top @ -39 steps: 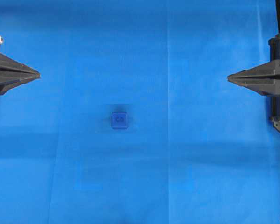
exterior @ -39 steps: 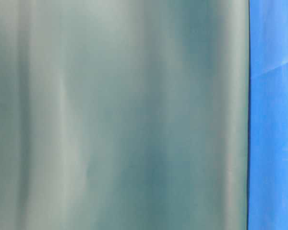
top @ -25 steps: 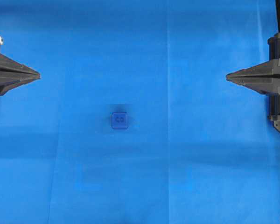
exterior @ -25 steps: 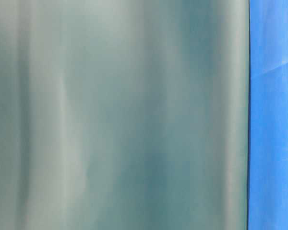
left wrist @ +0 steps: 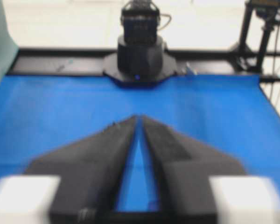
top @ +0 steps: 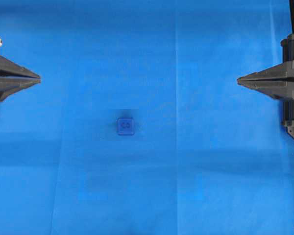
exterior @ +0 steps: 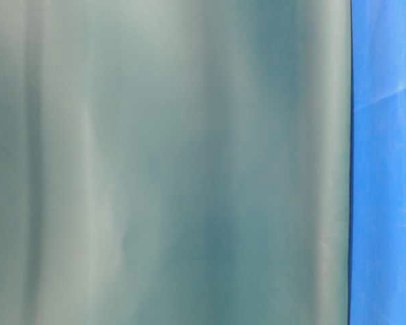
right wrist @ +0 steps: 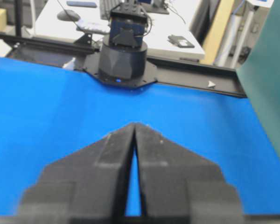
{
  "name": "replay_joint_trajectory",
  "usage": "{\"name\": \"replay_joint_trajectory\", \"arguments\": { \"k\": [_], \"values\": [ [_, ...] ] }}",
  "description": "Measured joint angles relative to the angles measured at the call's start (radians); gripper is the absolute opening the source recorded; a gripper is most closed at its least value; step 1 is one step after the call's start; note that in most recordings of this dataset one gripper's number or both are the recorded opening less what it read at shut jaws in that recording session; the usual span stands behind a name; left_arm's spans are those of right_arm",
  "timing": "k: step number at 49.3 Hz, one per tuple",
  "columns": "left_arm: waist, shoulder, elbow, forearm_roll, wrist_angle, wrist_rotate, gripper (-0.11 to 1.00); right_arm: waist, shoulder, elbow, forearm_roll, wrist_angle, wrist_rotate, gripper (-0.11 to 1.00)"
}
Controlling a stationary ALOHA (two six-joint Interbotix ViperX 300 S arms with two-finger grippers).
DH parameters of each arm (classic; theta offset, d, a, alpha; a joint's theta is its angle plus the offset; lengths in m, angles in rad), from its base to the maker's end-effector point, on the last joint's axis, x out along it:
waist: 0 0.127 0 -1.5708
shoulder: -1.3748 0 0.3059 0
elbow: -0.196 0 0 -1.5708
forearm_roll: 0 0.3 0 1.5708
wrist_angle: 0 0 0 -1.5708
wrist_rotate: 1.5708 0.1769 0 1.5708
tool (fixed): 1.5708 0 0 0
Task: Handover the blue block to the right arm after grasping it with the left arm, then place it in the designated position.
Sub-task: 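Open the left gripper and begin moving it toward the blue cube, then lower the open left gripper over the blue cube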
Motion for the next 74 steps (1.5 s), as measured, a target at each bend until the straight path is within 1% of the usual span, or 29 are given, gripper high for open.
{"name": "replay_joint_trajectory", "arguments": {
  "k": [3,5,9,12,14,15,33,45,53,59,74],
  "values": [
    [0.000,-0.003,0.000,0.000,-0.008,-0.002,0.47,0.000,0.000,-0.002,0.002,0.003,0.008,0.35],
    [-0.002,-0.005,0.000,0.002,-0.011,-0.003,0.60,0.000,0.000,-0.005,0.005,0.003,0.014,0.47],
    [-0.008,-0.008,-0.002,0.000,-0.011,-0.003,0.81,0.000,0.000,-0.006,0.008,0.008,0.020,0.72],
    [-0.017,-0.012,-0.002,0.002,-0.011,-0.002,0.91,0.000,0.000,-0.006,0.008,0.015,0.021,0.87],
    [-0.023,-0.015,0.000,0.000,-0.011,0.000,0.93,0.000,0.000,-0.006,0.009,0.018,0.020,0.94],
    [-0.026,-0.017,0.000,0.002,-0.011,0.000,0.93,0.000,0.002,-0.006,0.009,0.020,0.021,0.96],
    [-0.032,-0.029,-0.002,0.002,0.006,0.003,0.93,0.000,0.000,-0.006,0.009,0.029,0.023,0.97],
    [-0.029,0.009,-0.012,0.002,-0.043,0.003,0.93,-0.002,0.000,-0.011,0.008,0.029,0.023,0.97],
    [-0.015,0.075,-0.055,0.000,-0.067,0.005,0.93,-0.002,0.000,-0.017,0.009,0.029,0.023,0.97],
    [-0.003,0.150,-0.101,0.002,-0.087,0.005,0.93,-0.002,0.002,-0.018,0.009,0.028,0.023,0.97],
    [0.000,0.374,-0.268,0.002,-0.120,0.009,0.93,-0.006,0.002,-0.020,0.009,0.029,0.023,0.97]
  ]
}}
